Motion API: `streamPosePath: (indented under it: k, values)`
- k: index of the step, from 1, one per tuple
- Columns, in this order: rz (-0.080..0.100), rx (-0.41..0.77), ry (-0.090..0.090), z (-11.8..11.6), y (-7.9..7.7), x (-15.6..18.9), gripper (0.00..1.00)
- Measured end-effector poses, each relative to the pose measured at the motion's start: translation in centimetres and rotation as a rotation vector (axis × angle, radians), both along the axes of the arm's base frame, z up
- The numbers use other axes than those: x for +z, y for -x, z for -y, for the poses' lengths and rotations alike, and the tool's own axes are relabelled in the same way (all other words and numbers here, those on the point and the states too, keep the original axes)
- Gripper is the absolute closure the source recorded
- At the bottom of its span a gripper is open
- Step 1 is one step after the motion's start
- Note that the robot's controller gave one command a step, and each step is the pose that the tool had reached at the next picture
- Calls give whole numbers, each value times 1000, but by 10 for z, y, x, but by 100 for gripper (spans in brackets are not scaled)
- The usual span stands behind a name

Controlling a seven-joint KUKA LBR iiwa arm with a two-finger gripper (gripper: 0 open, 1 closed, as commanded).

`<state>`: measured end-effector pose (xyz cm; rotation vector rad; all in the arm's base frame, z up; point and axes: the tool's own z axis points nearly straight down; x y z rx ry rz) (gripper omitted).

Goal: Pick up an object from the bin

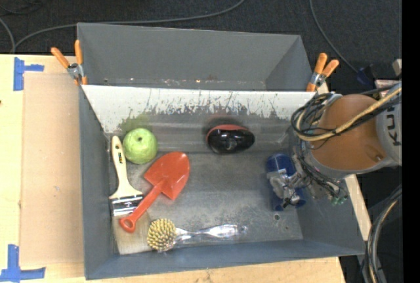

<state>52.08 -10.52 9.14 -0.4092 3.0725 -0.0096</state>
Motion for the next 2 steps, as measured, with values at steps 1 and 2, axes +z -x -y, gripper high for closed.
streamPosePath:
  k: [1,2]
  values:
    - [-11,117,2,6,37,85,100]
    - [9,117,9,14,30,100,100]
